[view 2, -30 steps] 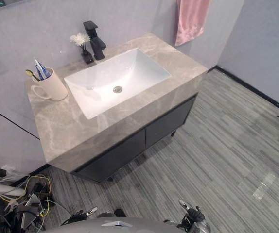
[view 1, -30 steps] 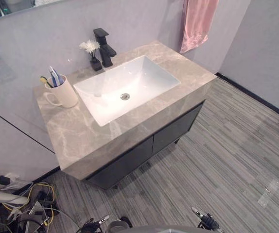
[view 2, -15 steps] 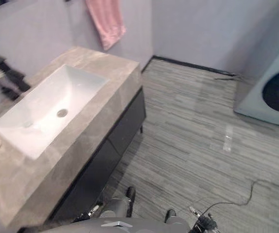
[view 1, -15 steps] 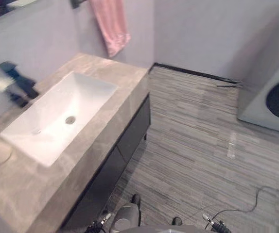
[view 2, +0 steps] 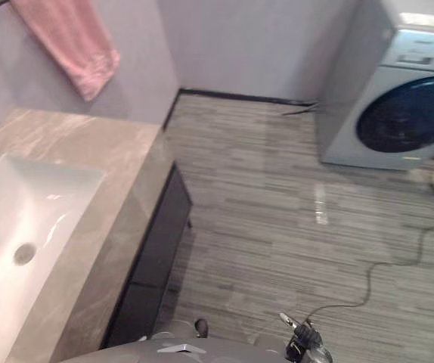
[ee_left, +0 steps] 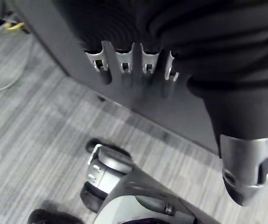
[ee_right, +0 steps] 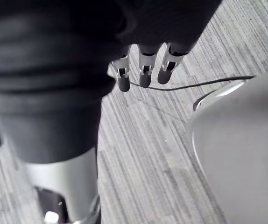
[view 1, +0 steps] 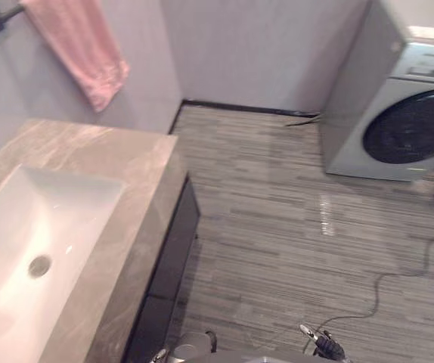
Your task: Organize washtable
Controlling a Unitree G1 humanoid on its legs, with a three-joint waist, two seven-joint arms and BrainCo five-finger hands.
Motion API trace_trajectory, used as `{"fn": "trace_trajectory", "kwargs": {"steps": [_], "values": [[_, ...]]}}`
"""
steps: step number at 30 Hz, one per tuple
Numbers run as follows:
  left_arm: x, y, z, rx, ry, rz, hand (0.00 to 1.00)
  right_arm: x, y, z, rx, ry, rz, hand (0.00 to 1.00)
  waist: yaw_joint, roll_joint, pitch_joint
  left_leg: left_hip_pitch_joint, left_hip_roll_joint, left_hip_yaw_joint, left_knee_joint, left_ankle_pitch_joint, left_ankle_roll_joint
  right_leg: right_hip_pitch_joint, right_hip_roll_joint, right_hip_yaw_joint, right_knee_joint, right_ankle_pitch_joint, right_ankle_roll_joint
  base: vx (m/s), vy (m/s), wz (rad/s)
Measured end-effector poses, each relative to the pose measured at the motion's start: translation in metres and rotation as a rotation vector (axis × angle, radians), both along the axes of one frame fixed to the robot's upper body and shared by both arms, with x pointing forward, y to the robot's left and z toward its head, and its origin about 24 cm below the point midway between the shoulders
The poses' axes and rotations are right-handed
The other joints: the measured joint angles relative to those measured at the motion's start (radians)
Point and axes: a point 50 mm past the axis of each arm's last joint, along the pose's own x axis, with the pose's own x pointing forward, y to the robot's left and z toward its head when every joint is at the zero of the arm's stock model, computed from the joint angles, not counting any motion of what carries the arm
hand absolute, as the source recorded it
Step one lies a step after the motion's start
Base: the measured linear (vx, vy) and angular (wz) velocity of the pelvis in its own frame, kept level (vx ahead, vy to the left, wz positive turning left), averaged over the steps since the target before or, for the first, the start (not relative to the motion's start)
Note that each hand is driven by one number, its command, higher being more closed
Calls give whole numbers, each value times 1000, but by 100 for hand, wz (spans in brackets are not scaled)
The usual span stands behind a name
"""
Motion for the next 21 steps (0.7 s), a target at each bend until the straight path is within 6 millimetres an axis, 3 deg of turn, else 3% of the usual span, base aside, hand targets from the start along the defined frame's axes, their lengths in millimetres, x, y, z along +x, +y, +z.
{"fn": "trace_trajectory", "kwargs": {"steps": [1,2,3,4,5,7,8,9,10,11,12,13,15,18,20,21], "values": [[2,4,1,11,-8,-32,0,4,3,0,1,-7,7,0,-9,-10,-4,51,-23,-30,-235,15,-5,13,-53,-136,37,10,-22,-426,-12,-100],[6,-1,1,2,-18,-44,0,5,-4,2,-18,-13,9,0,-14,1,-4,68,9,-15,-324,105,13,23,-64,-212,57,-27,-59,-546,-48,-132],[6,6,2,17,-16,-47,0,13,6,2,3,-24,34,0,-9,-20,-3,103,4,47,-328,117,8,15,-141,-333,48,-73,-77,-206,-65,-105],[11,5,2,18,-27,-50,0,16,8,2,8,-31,40,0,-10,-17,-2,110,12,65,-329,117,8,11,-162,-391,32,-84,-70,19,-79,-136],[26,0,3,7,-63,-57,0,23,9,3,9,-46,40,0,-12,2,9,130,47,117,-333,117,8,-3,-187,-483,0,-86,-70,144,-76,-132],[36,-5,4,-3,-91,-69,0,32,6,6,0,-68,28,0,-12,35,28,168,110,203,-340,116,6,-36,-194,-563,-66,-66,-74,127,-106,-156],[35,-5,3,-2,-88,-65,0,33,6,6,1,-68,22,0,-12,28,25,208,138,285,-344,116,-11,-51,-192,-621,-179,20,-98,125,-170,-144],[32,-4,3,-2,-81,-56,0,31,7,6,5,-61,17,0,-12,19,22,226,144,315,-345,112,-22,-53,-191,-636,-230,72,-109,159,-307,-162],[27,2,3,9,-74,-24,0,23,8,3,10,-44,3,0,-14,-8,14,257,143,359,-345,92,-60,-55,-187,-638,-313,231,-120,162,-403,-109],[20,6,3,15,-61,9,0,11,8,1,9,-13,-2,0,-26,-28,0,288,140,380,-348,58,-111,-47,-181,-628,-338,258,-153,168,-442,-96],[18,3,2,4,-55,30,0,9,7,0,10,-1,-4,0,-31,-20,-7,299,161,394,-351,54,-118,-42,-154,-624,-349,239,-148,175,-404,-57],[16,-2,1,-11,-53,41,0,8,-3,1,-9,5,-12,0,-55,14,-8,296,193,405,-353,72,-145,-43,-116,-624,-360,236,-160,131,-283,-29],[15,-9,-1,-29,-50,51,0,3,-11,1,-22,19,-28,0,-74,37,-5,307,219,408,-371,112,-179,-42,-82,-623,-367,212,-170,154,-281,-21],[11,-9,-2,-42,-43,107,0,3,-10,2,-22,15,-31,0,-91,31,-5,334,233,446,-363,183,-207,-41,-52,-590,-350,162,-177,121,-252,-36],[6,-6,-2,-36,-37,138,0,6,-3,1,-11,11,-2,0,-89,17,-5,312,276,460,-217,189,-216,-23,-15,-542,-378,148,-188,29,-271,-87],[0,-4,-2,-32,-28,169,0,8,0,1,-10,10,24,0,-87,13,-7,269,327,452,-47,197,-205,0,27,-499,-411,144,-194,-66,-305,-124]]}}
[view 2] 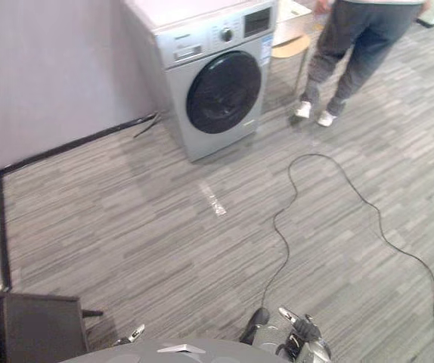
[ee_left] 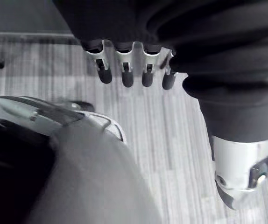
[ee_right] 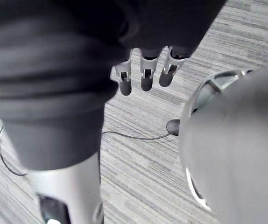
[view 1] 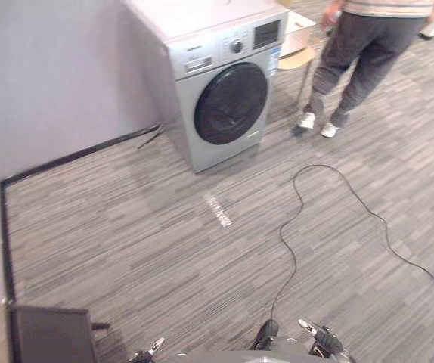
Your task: Organize washtable
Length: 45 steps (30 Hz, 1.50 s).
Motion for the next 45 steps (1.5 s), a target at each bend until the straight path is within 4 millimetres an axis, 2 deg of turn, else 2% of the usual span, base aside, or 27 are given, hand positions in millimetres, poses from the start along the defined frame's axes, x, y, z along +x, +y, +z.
{"fn": "trace_trajectory", "kwargs": {"steps": [1,2,3,5,8,11,13,14,17,19,21,22,25,27,29,30,31,32,33,34,35,37,40,42,43,44,45], "values": [[-7,0,-1,-2,15,18,0,1,1,0,-3,-2,24,0,1,9,4,-45,45,-28,143,40,69,16,36,42,-17,-8,-12,-103,-401,-172],[-16,2,-1,-3,31,48,0,1,6,0,-2,-1,58,0,6,1,5,-117,70,-117,315,155,220,44,76,101,-38,-26,-37,-96,-351,-157],[-18,3,-1,-3,32,65,0,2,8,-1,3,1,69,0,14,-13,7,-155,63,-180,400,190,225,55,94,143,-48,-39,-53,-126,-287,-181],[-6,0,0,-10,-10,67,0,10,4,1,-10,-11,81,0,42,3,62,-352,-127,-391,649,-166,139,84,124,280,-20,-82,-83,-267,-32,-171],[-9,0,1,-5,1,31,0,6,7,0,2,4,81,0,54,-12,84,-512,-195,-348,414,-253,164,159,125,410,-30,-99,-48,-464,65,-156],[-12,-8,-1,-22,2,49,0,-3,2,-1,-8,5,46,0,56,2,69,-522,-195,-488,-82,-161,111,231,124,532,-48,-156,-7,-383,-10,-130],[-17,-10,-1,-23,9,53,0,-10,0,-1,-16,8,33,0,50,6,50,-514,-195,-512,-95,-53,102,259,104,598,-29,-210,18,222,91,-105],[-18,-3,0,-3,10,42,0,-17,3,-3,-6,22,13,0,44,-14,21,-513,-214,-481,-50,-21,106,261,73,628,10,-248,41,439,78,-78],[-15,9,2,32,14,1,0,-24,12,-6,32,27,-52,0,32,-64,4,-448,-226,-392,-24,-80,130,149,25,617,307,-262,52,468,62,-78],[-13,18,4,54,26,-49,0,-22,14,-5,44,11,-74,0,14,-84,15,-308,-229,-287,-42,-141,157,-29,-66,549,746,-178,198,438,51,-110],[0,20,5,65,6,-91,0,-21,9,-4,35,-2,-88,0,-8,-84,16,-196,-227,-233,-78,-175,160,-95,-140,415,868,-214,125,419,63,-83],[14,19,7,70,-28,-114,0,-20,8,-3,32,-9,-89,0,-7,-80,15,-130,-226,-189,-137,-176,158,-136,-174,322,820,-247,80,375,26,-81],[51,14,12,77,-120,-174,0,-17,0,-1,24,-38,-134,0,-18,-47,21,-37,-205,-144,-230,-195,128,-200,-182,119,484,-229,76,335,-19,-58],[73,-2,14,50,-172,-225,0,-23,-6,-1,17,-15,-156,0,-35,-36,23,3,-201,-127,-278,-209,95,-232,-175,91,118,-71,108,131,80,-11],[77,-19,12,2,-188,-224,0,-42,-8,-4,25,33,-208,0,-48,-17,30,76,-180,-122,-293,-251,57,-245,-190,93,85,-12,108,292,-148,17],[66,-28,8,-27,-168,-204,0,-56,-10,-5,18,66,-222,0,-74,19,16,120,-134,-133,-275,-275,73,-249,-176,94,200,-3,83,553,-438,36],[60,-24,8,-20,-161,-197,0,-63,-8,-6,25,90,-225,0,-85,13,13,82,-90,-153,-104,-277,79,-257,-174,119,300,9,64,642,-583,24],[59,-22,7,-21,-157,-187,0,-66,-13,-5,16,97,-226,0,-84,29,8,17,-22,-181,89,-251,121,-241,-140,120,342,-38,33,479,-522,-9],[56,-25,6,-31,-150,-178,0,-64,-15,-5,10,92,-218,0,-79,50,12,-31,21,-199,212,-195,187,-221,-110,116,344,-71,19,400,-454,-47],[54,-26,6,-42,-153,-148,0,-60,-22,-3,-9,82,-198,0,-63,83,18,-98,77,-237,372,-54,244,-178,-65,115,334,-106,9,396,-408,-71],[55,-27,6,-49,-158,-153,0,-52,-28,-1,-28,68,-172,0,-45,93,34,-185,92,-318,581,-23,204,-115,-17,133,313,-152,-7,515,-425,-67],[65,-24,9,-36,-190,-169,0,-37,-27,0,-25,52,-131,0,-44,82,62,-317,14,-366,757,-136,153,55,20,147,219,-177,-3,643,-414,-36],[79,-10,18,12,-266,-151,0,-9,-17,2,-14,-4,-60,0,-17,16,73,-473,-93,-227,476,-219,163,234,28,187,50,-172,16,104,-119,-45],[83,-7,20,14,-291,-109,0,12,-14,6,-16,-67,-50,0,11,9,77,-525,-127,-182,140,-183,169,308,30,205,-20,-175,47,-162,-9,-87],[81,-8,19,9,-292,-69,0,18,-10,9,-18,-102,-44,0,24,12,75,-533,-145,-183,-80,-113,170,363,32,207,-53,-200,91,50,-24,-74],[79,-8,19,10,-289,-53,0,16,-10,9,-23,-103,-42,0,27,16,72,-543,-149,-197,-150,-99,164,391,39,210,-65,-218,110,340,28,-58],[77,-1,19,22,-287,-37,0,14,-4,7,-10,-94,-27,0,35,-2,66,-580,-164,-247,-96,-20,163,442,24,212,-72,-276,122,595,29,-36]]}}
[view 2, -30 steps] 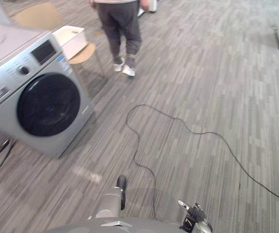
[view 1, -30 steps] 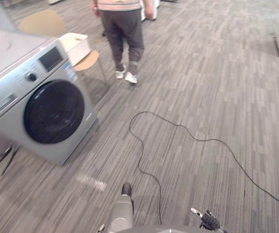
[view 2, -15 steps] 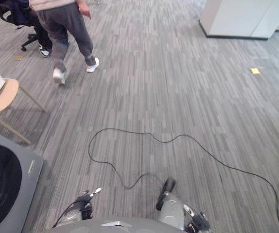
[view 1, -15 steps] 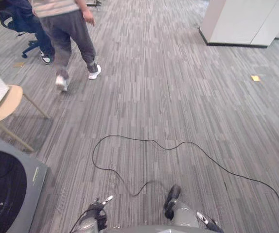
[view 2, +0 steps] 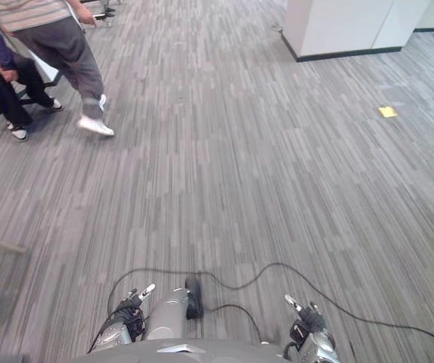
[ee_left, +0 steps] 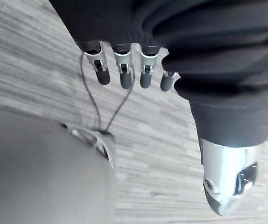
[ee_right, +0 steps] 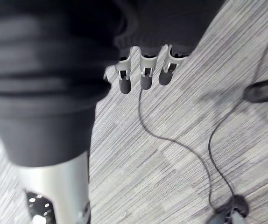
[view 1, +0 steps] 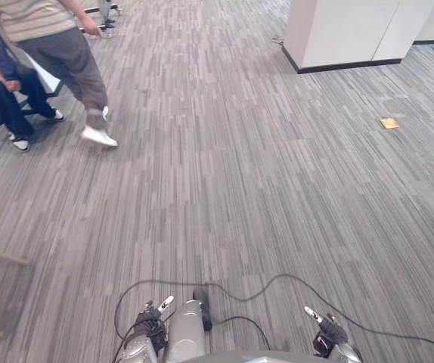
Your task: Organize washtable
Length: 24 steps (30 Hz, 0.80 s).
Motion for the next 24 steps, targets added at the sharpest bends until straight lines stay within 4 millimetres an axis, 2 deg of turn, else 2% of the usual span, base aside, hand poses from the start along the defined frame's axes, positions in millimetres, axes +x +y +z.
{"fn": "trace_trajectory", "kwargs": {"steps": [1,2,3,4,5,6,7,8,9,10,11,12,13,14,15,16,17,18,19,20,21,22,23,24], "values": [[-4,8,0,15,14,11,0,-6,11,-4,30,24,3,0,2,-39,-26,-13,-33,1,82,26,-1,0,-47,17,75,-33,-1,677,60,-22],[-6,10,-1,18,24,12,0,-12,13,-6,36,40,-1,0,-8,-59,-32,-16,-43,-1,115,24,7,-24,-73,23,159,-34,-2,745,77,10],[-6,17,0,36,32,7,0,-23,17,-10,54,75,-14,0,-11,-88,-39,4,-85,-3,161,-32,45,-110,-155,52,418,-10,1,616,167,42],[-6,23,1,50,44,1,0,-28,21,-12,70,90,-28,0,-21,-120,-27,54,-127,4,167,-69,64,-220,-233,90,706,143,-26,666,153,69],[-6,27,1,64,53,-14,0,-34,24,-13,89,105,-46,0,-42,-134,-21,103,-151,2,164,-99,75,-287,-263,118,880,227,-30,655,46,76],[-7,28,1,70,69,-32,0,-35,22,-14,97,108,-69,0,-55,-127,-3,163,-161,-7,154,-120,76,-346,-258,152,996,202,-34,521,-34,44],[-6,25,0,58,76,-35,0,-33,17,-13,89,103,-78,0,-50,-112,14,253,-162,-25,119,-166,82,-401,-230,169,1042,148,-40,547,-54,-12],[-13,20,-3,47,98,-45,0,-31,11,-11,74,89,-73,0,-37,-84,11,368,-158,-35,43,-182,76,-485,-181,162,1003,71,-46,439,-34,-31],[-15,17,-4,46,109,-69,0,-30,8,-10,67,81,-69,0,-42,-69,7,417,-151,-34,5,-182,76,-519,-162,130,952,33,-61,350,-10,-6],[-7,10,-4,40,98,-109,0,-32,4,-8,55,64,-75,0,-51,-48,7,492,-147,-56,-47,-204,71,-593,-152,45,832,9,-84,-21,83,53],[2,0,-3,22,71,-122,0,-33,-2,-6,46,43,-111,0,-62,-36,10,534,-140,-72,-56,-239,60,-660,-153,-24,628,31,-71,-232,152,75],[7,-4,-2,13,55,-126,0,-35,-1,-7,53,45,-132,0,-70,-34,9,546,-133,-73,-49,-257,44,-675,-153,-55,499,66,-65,-265,223,91],[16,-13,0,-11,21,-126,0,-47,1,-8,61,66,-156,0,-73,-32,7,586,-127,-77,-45,-303,16,-679,-148,-95,253,152,-38,21,76,81],[12,-26,-3,-53,24,-106,0,-61,-1,-10,60,96,-178,0,-74,-9,-2,654,-102,-91,-47,-350,-10,-681,-126,-66,211,258,-55,264,-24,75],[4,-31,-6,-71,40,-86,0,-67,-4,-9,52,108,-190,0,-82,9,-24,680,-79,-101,-28,-367,-24,-676,-107,-39,249,299,-71,565,-182,56],[0,-34,-7,-83,48,-79,0,-69,-3,-10,58,119,-185,0,-93,14,-33,679,-57,-88,46,-365,-26,-676,-101,-7,322,313,-89,711,-263,46],[1,-36,-7,-91,45,-66,0,-69,-6,-10,56,121,-191,0,-95,33,-33,641,-17,-75,226,-321,-25,-661,-98,7,422,244,-111,746,-335,22],[1,-36,-7,-98,38,-31,0,-67,-10,-8,47,114,-189,0,-91,47,-38,592,15,-69,390,-227,5,-637,-95,0,474,187,-110,707,-371,8],[-3,-39,-9,-118,46,6,0,-64,-17,-6,28,99,-187,0,-93,74,-34,502,80,-78,619,3,31,-562,-68,-16,475,123,-111,520,-273,-9],[-7,-40,-10,-124,57,13,0,-61,-19,-5,19,90,-186,0,-89,92,-38,461,114,-78,722,108,30,-519,-50,-17,461,94,-113,631,-258,-6],[-8,-39,-10,-125,62,0,0,-59,-24,-4,8,92,-180,0,-82,110,-28,375,160,-80,909,67,43,-417,-21,-14,426,59,-107,751,-236,-14],[-11,-32,-10,-111,68,-2,0,-63,-23,-6,13,113,-174,0,-73,101,-24,300,156,-81,992,-17,43,-315,-13,-8,365,46,-104,792,-232,-13],[-13,-27,-10,-99,72,-7,0,-62,-21,-6,14,116,-161,0,-71,89,-21,259,145,-75,992,-52,43,-268,-15,-5,326,45,-104,537,-145,-11],[-15,-20,-9,-84,70,-7,0,-57,-17,-6,21,109,-141,0,-68,63,-20,183,125,-63,950,-108,44,-207,-23,-3,261,45,-103,167,-66,-22]]}}
